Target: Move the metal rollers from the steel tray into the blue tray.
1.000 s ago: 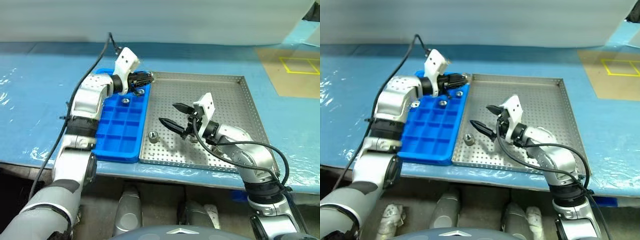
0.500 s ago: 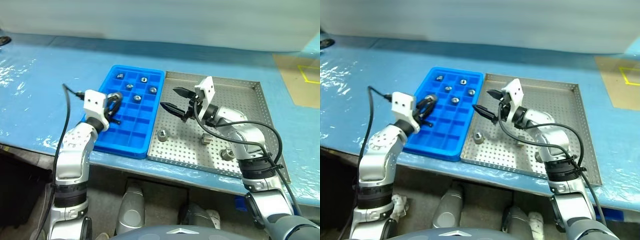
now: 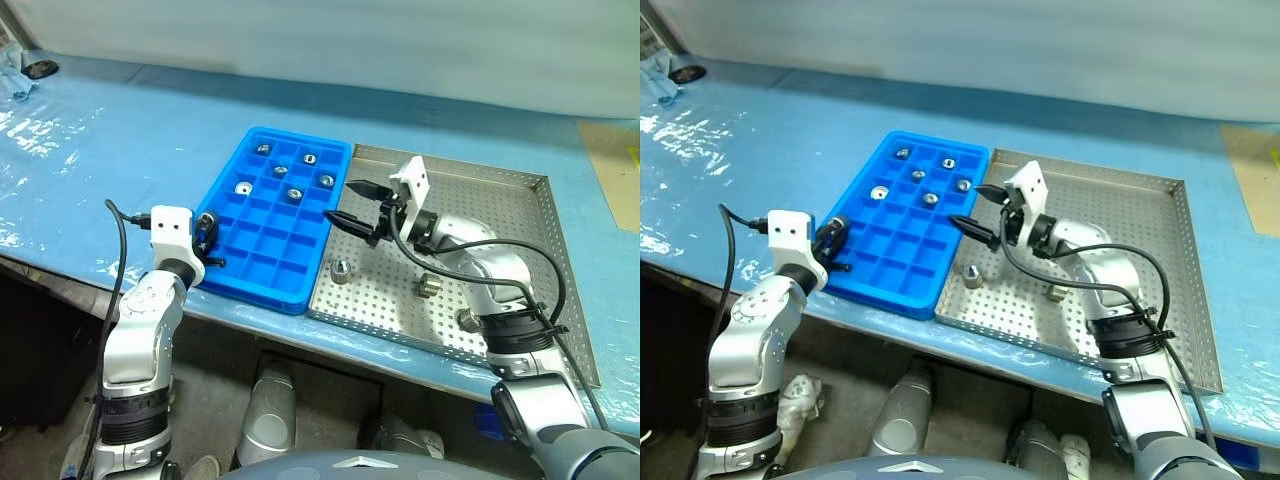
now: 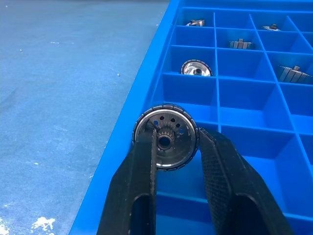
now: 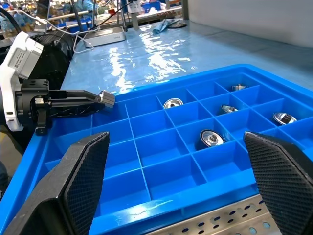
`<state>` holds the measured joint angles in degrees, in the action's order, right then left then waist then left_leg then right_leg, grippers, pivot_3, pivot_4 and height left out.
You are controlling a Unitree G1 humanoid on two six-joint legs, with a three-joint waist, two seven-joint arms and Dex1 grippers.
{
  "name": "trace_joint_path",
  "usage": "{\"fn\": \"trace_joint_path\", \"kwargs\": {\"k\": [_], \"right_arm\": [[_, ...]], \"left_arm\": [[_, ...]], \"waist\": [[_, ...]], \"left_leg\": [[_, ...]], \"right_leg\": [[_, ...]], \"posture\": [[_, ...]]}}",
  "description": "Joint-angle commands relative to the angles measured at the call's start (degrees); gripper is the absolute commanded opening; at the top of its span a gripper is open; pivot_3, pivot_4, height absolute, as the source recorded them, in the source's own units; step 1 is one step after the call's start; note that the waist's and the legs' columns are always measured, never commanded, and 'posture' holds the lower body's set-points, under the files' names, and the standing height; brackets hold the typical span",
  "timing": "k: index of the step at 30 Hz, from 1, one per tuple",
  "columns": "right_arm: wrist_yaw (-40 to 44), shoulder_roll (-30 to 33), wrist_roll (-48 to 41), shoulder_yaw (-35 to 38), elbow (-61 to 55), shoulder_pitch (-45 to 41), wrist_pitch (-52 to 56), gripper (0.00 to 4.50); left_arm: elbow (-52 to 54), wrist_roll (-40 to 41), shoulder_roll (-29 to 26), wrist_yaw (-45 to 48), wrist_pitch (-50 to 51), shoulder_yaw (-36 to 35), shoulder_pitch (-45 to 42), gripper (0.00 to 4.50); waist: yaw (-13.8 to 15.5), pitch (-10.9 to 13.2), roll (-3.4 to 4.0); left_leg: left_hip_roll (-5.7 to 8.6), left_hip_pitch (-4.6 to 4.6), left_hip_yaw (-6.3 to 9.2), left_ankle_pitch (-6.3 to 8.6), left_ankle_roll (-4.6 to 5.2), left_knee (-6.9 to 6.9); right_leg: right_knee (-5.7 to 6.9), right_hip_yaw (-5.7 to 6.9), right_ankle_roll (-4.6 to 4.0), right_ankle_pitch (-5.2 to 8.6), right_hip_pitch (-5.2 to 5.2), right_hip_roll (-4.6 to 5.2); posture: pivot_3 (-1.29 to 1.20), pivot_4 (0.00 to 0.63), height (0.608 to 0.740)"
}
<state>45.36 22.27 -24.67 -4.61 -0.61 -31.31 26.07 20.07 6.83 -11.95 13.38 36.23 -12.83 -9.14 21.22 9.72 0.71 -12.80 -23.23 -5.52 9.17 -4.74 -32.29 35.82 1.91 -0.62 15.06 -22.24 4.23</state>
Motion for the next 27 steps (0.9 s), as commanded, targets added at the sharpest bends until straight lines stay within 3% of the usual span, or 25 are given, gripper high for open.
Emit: {"fn": "trace_joint_path", "kwargs": {"k": [1,6,12,19,27], "right_arm": [[0.2,0.5,-0.5,1.7,-2.4,-0.6,-0.4,4.50],[0.3,1.6,-1.2,2.0,-4.5,0.2,0.8,4.50],[3.4,5.7,-4.3,2.3,-10.8,3.4,5.8,4.50],[3.6,10.8,-9.0,5.2,-19.5,8.9,12.8,4.50],[-0.5,13.3,-11.6,8.4,-27.0,15.8,17.6,4.50]], "left_arm": [[0.7,-0.3,-1.3,-1.7,0.8,-0.1,-0.6,1.63],[0.3,3.4,-0.3,0.6,2.5,1.9,-2.7,3.31],[0.2,9.6,0.6,6.1,4.7,6.4,-8.3,3.31],[-10.1,11.2,2.4,9.5,0.5,9.6,-21.0,3.31],[-23.2,10.2,-3.6,28.7,-7.5,19.2,-30.7,3.31]], "waist": [[0.0,0.0,0.00],[0.1,0.0,0.01],[0.6,0.0,0.00],[-0.3,0.0,0.04],[-3.3,0.0,0.07]], "left_leg": [[0.00,0.00,0.00,0.00,0.00,0.00],[0.03,-0.02,0.00,0.00,0.00,-0.01],[0.05,-0.04,-0.01,-0.01,-0.01,-0.05],[0.07,0.07,-0.11,-0.07,-0.07,-0.07],[0.09,0.02,-0.15,-0.07,-0.06,-0.05]], "right_leg": [[0.00,0.00,0.00,0.00,0.00,0.00],[0.00,-0.03,0.01,-0.01,0.01,0.00],[0.01,-0.08,0.04,-0.02,0.02,0.01],[0.10,-0.27,0.09,-0.07,0.02,-0.01],[0.17,-0.32,0.11,-0.08,-0.09,-0.03]], "posture": [[0.54,0.150,0.740],[0.50,0.150,0.740],[0.44,0.150,0.740],[0.31,0.150,0.740],[0.20,0.150,0.740]]}}
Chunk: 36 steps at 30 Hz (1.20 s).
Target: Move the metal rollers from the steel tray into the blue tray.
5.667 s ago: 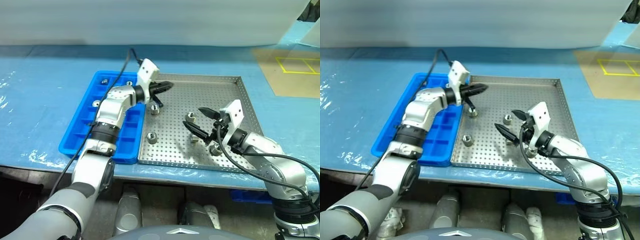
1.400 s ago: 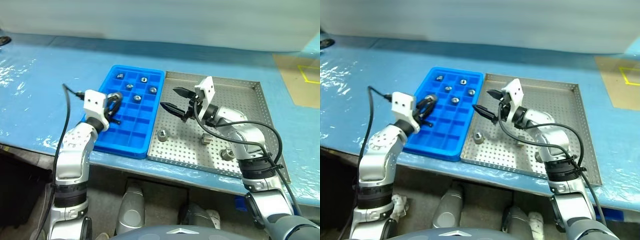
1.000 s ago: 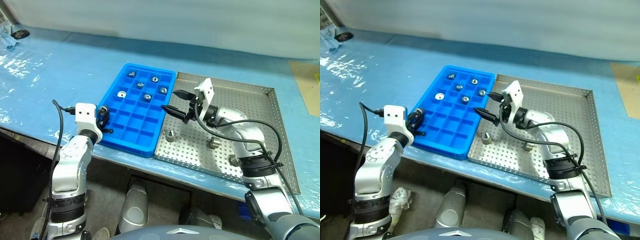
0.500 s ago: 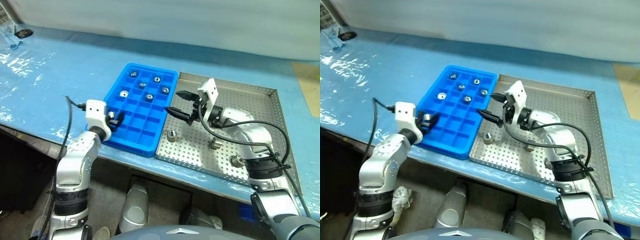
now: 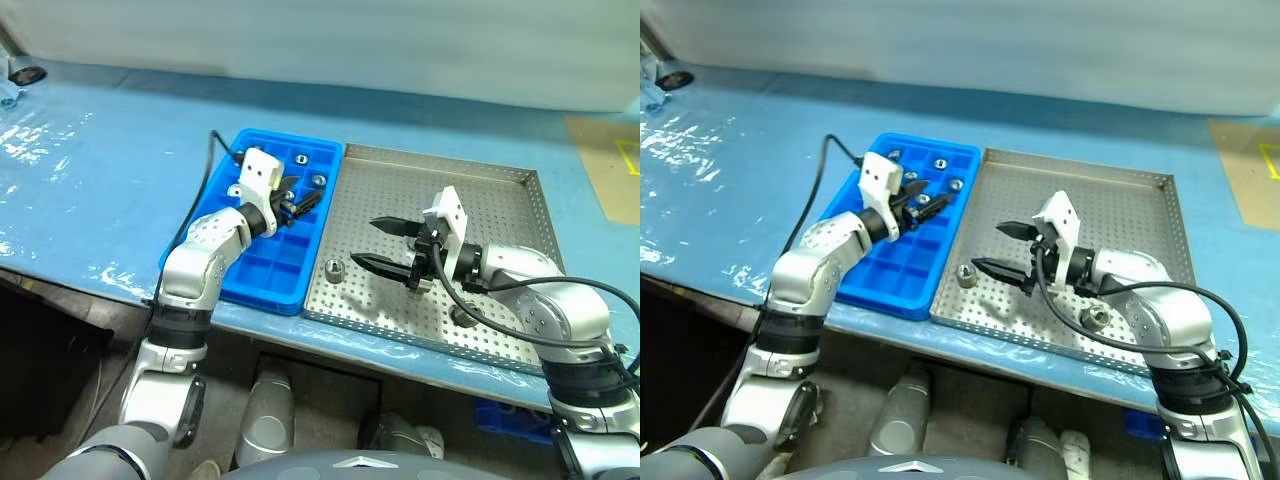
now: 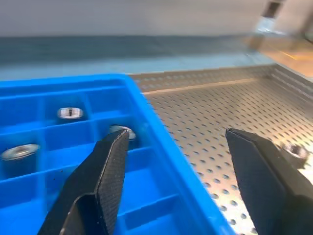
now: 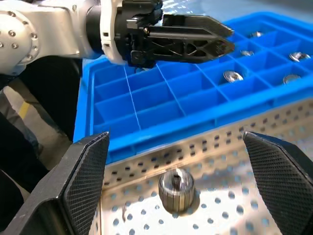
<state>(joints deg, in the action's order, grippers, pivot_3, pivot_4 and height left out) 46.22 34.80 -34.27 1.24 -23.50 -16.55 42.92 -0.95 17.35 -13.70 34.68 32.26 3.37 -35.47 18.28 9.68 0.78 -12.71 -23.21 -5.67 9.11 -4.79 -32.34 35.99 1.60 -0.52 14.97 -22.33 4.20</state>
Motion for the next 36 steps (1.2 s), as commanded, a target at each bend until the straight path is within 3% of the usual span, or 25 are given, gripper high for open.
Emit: {"fn": "trace_joint_path", "kwargs": {"k": [1,10,16,21,36], "right_arm": [[-1.9,0.8,-2.2,2.9,-4.6,1.5,1.0,4.50],[-4.7,1.3,-5.7,4.9,-8.9,6.6,4.5,4.50],[-5.5,1.8,-7.9,4.5,-10.2,8.1,6.3,4.50],[-6.2,1.9,-9.8,4.1,-10.7,9.0,7.9,4.50],[-8.4,1.2,-9.9,2.7,-10.7,10.1,8.0,4.50]], "left_arm": [[-3.6,-0.2,-2.5,9.7,-3.9,4.0,-5.5,3.31],[-16.1,-5.3,-8.3,33.7,-12.4,15.7,-17.1,3.31],[-24.2,-11.9,-9.7,42.6,-18.9,21.4,-21.6,3.31],[-27.9,-17.7,-9.1,44.8,-22.0,25.1,-23.8,3.31],[-29.2,-24.2,-8.0,51.7,-21.9,28.6,-26.3,3.31]], "waist": [[-0.6,0.0,0.00],[-4.2,0.0,0.03],[-5.7,0.0,0.04],[-6.3,0.0,0.04],[-6.5,0.0,0.03]], "left_leg": [[0.00,0.01,-0.01,0.00,0.00,0.00],[0.02,0.04,-0.10,-0.01,0.00,0.01],[0.03,0.07,-0.10,-0.01,0.00,0.04],[0.03,0.05,-0.09,-0.01,0.01,0.04],[0.03,0.08,-0.10,-0.02,0.04,0.02]], "right_leg": [[0.02,-0.01,0.00,0.00,0.00,0.00],[0.04,-0.07,0.00,0.00,0.01,0.02],[0.04,-0.06,0.00,0.00,0.01,0.02],[0.03,-0.03,-0.01,0.00,0.03,0.04],[0.06,-0.03,-0.05,-0.02,0.06,0.06]], "posture": [[0.19,0.150,0.740],[0.13,0.150,0.740],[0.13,0.150,0.740],[0.13,0.150,0.740],[0.12,0.150,0.740]]}}
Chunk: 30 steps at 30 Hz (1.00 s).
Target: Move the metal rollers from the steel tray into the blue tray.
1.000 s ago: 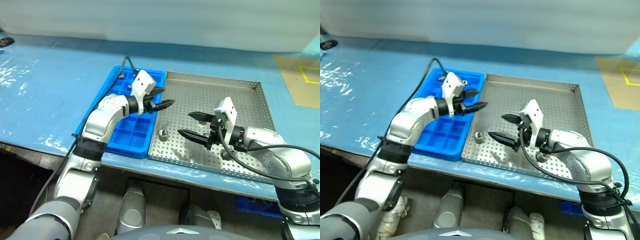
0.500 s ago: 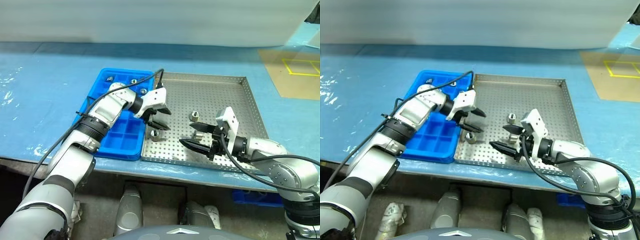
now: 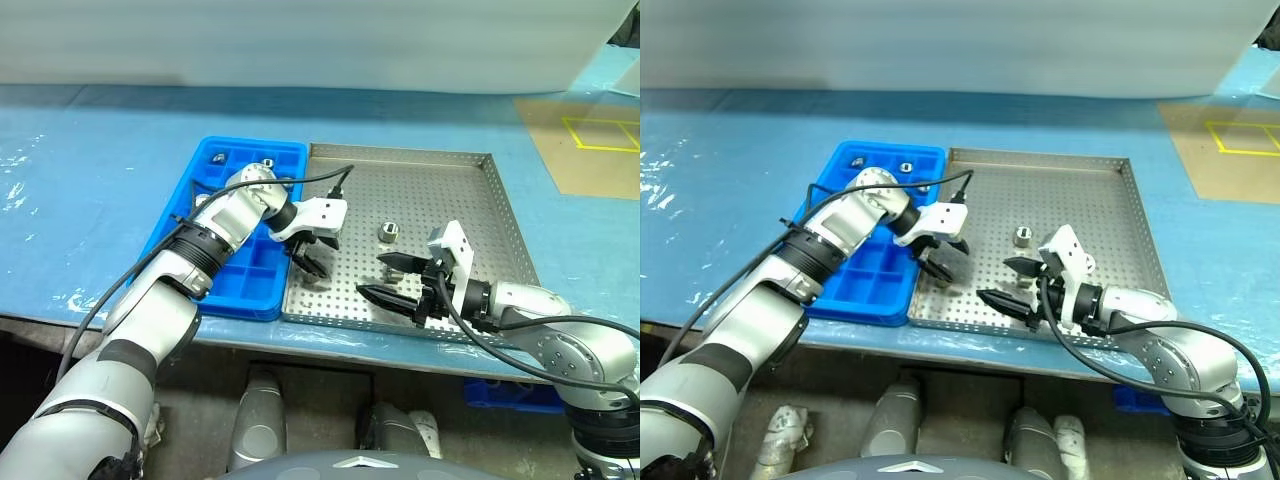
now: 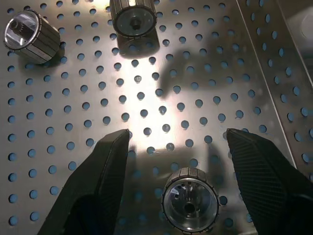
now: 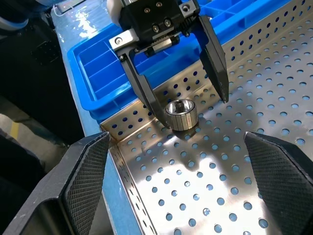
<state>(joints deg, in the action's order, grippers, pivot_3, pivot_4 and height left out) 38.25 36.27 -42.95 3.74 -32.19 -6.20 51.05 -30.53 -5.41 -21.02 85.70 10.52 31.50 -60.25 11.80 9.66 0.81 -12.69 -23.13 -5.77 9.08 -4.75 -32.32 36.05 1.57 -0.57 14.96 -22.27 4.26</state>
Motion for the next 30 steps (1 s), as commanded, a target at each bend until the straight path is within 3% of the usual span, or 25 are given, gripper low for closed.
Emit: {"fn": "trace_joint_path", "kwargs": {"k": [1,14,27,30], "right_arm": [[-0.7,-0.3,-1.0,0.0,-1.9,-0.3,-0.2,4.50],[-1.8,-1.6,0.4,-1.4,-0.7,-1.3,-1.9,4.50],[-4.6,-4.5,3.3,-1.8,-0.1,-2.8,-5.3,4.50],[-5.2,-5.3,3.8,-1.4,0.2,-3.4,-6.3,4.50]], "left_arm": [[0.3,-2.3,-0.9,0.8,-0.4,0.8,-1.6,3.31],[1.9,-8.5,-3.6,2.5,-4.2,3.1,-0.5,3.31],[-2.2,-13.0,-1.7,2.0,-8.1,6.7,0.2,3.31],[-7.8,-13.8,1.4,-4.1,-9.0,5.5,-0.8,2.76]], "waist": [[0.0,0.0,0.00],[0.0,0.0,0.00],[-0.2,0.0,0.00],[-0.2,0.0,0.01]], "left_leg": [[0.00,0.00,0.00,0.00,0.00,0.00],[0.00,0.03,0.00,-0.02,0.03,0.00],[-0.02,0.22,-0.06,-0.05,0.03,-0.01],[-0.02,0.26,-0.07,-0.06,0.01,-0.01]], "right_leg": [[0.00,0.00,0.00,0.00,0.00,0.00],[0.04,0.01,-0.01,0.00,0.01,0.01],[0.33,-0.05,-0.07,0.03,0.00,0.01],[0.40,-0.07,-0.09,0.04,0.00,0.01]], "posture": [[0.13,0.150,0.740],[0.14,0.150,0.740],[0.14,0.150,0.740],[0.14,0.150,0.740]]}}
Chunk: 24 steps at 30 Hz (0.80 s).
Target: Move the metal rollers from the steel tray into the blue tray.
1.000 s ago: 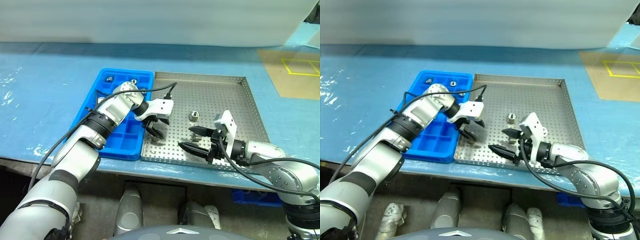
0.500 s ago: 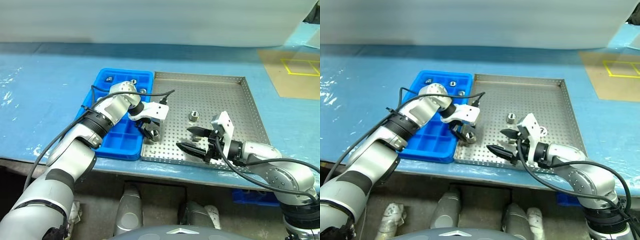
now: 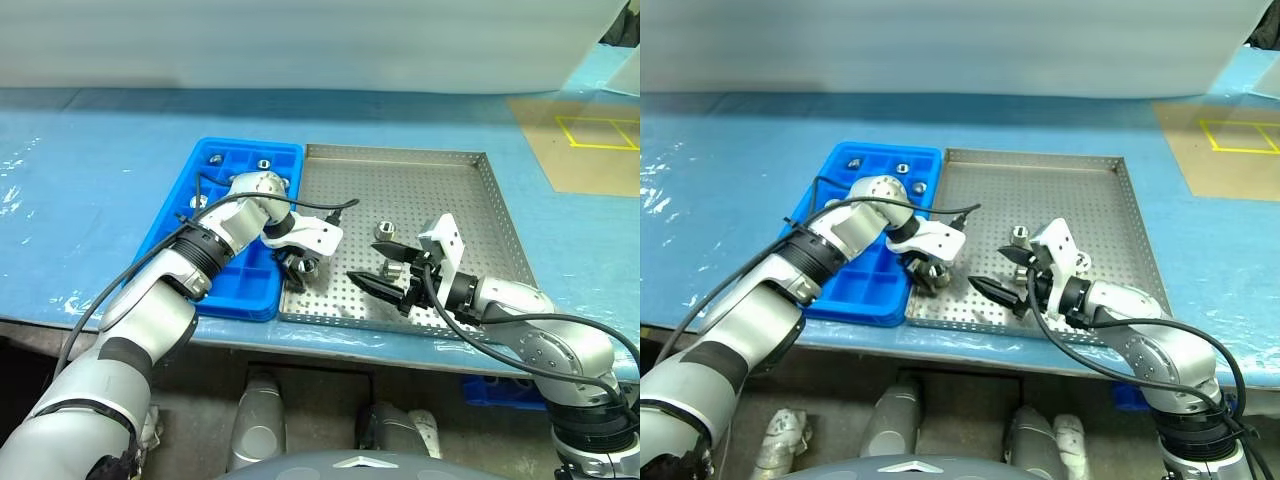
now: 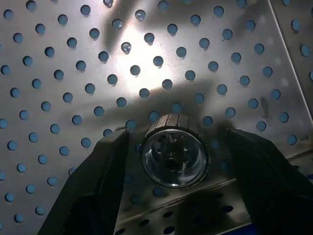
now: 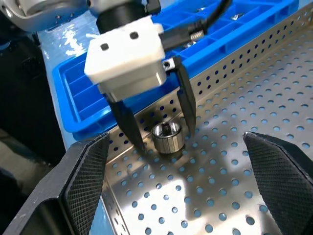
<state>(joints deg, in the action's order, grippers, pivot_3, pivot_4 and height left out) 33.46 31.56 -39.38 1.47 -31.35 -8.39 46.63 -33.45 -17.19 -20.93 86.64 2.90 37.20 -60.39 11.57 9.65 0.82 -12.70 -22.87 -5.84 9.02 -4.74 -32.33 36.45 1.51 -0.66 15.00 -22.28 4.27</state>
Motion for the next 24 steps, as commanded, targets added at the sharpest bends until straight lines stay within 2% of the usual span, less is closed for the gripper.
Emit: {"fn": "trace_joint_path", "kwargs": {"k": [1,3,7,10,14,17,21,24], "right_arm": [[-0.5,-0.7,0.4,0.9,-0.5,-1.4,-2.1,4.50],[-0.6,-0.9,0.7,0.9,-0.3,-1.8,-2.6,4.50],[-0.4,-1.2,1.5,0.2,0.6,-2.5,-3.4,4.50],[0.0,-1.6,1.7,-0.5,1.1,-3.4,-3.6,4.50],[0.6,-2.3,2.7,-1.3,2.8,-5.1,-4.6,4.50],[1.5,-2.6,3.3,-1.8,4.4,-6.5,-5.4,4.50],[3.4,-3.1,3.9,-2.5,7.5,-9.3,-6.6,4.50],[5.0,-3.4,3.6,-3.1,9.1,-11.3,-6.5,4.50]], "left_arm": [[-7.0,-2.7,1.9,-7.1,-2.4,-0.4,-1.3,2.42],[-9.0,-3.2,2.3,-7.7,-3.2,-0.5,-2.1,1.74],[-9.4,-2.2,3.3,-8.1,-3.8,-1.8,-1.9,1.71],[-6.2,3.7,7.2,-14.0,1.9,-9.4,-1.3,1.71],[1.3,12.0,13.2,-31.0,12.5,-24.3,0.8,1.71],[11.3,15.0,14.2,-36.5,17.6,-28.5,5.7,1.71],[24.3,17.1,18.0,-53.4,24.4,-37.4,13.7,1.71],[31.5,16.1,18.0,-59.3,24.0,-38.6,19.4,1.71]], "waist": [[0.1,-0.1,0.06],[0.2,-0.1,0.10],[0.3,-0.1,0.09],[0.3,-0.1,0.08],[0.4,0.0,-0.07],[-0.1,0.0,-0.07],[0.0,0.0,-0.01],[0.3,0.0,-0.01]], "left_leg": [[0.00,0.01,0.00,-0.02,-0.01,-0.01],[0.05,0.23,0.00,-0.05,-0.04,0.01],[0.07,0.66,-0.12,-0.16,-0.15,0.11],[0.08,0.78,-0.27,-0.26,-0.06,0.18],[0.13,0.34,-0.30,-0.40,0.21,0.12],[0.13,-0.06,-0.30,-0.40,0.40,0.07],[-0.02,-0.17,-0.30,-0.40,0.41,0.22],[-0.05,-0.48,-0.28,-0.39,0.42,0.15]], "right_leg": [[0.02,0.00,0.00,0.00,0.02,0.00],[0.05,-0.01,0.00,0.00,0.19,0.07],[0.00,-0.10,-0.13,0.09,0.51,0.14],[0.00,-0.16,-0.24,0.16,0.57,0.19],[0.03,-0.03,-0.27,0.14,0.30,0.31],[0.08,0.01,-0.11,-0.04,-0.08,0.30],[0.11,0.09,-0.15,-0.06,-0.29,0.16],[0.12,0.13,-0.15,-0.06,-0.50,0.13]], "posture": [[0.14,0.150,0.740],[0.14,0.150,0.740],[0.14,0.150,0.740],[0.15,0.150,0.740],[0.19,0.150,0.740],[0.22,0.150,0.740],[0.27,0.150,0.740],[0.31,0.150,0.740]]}}
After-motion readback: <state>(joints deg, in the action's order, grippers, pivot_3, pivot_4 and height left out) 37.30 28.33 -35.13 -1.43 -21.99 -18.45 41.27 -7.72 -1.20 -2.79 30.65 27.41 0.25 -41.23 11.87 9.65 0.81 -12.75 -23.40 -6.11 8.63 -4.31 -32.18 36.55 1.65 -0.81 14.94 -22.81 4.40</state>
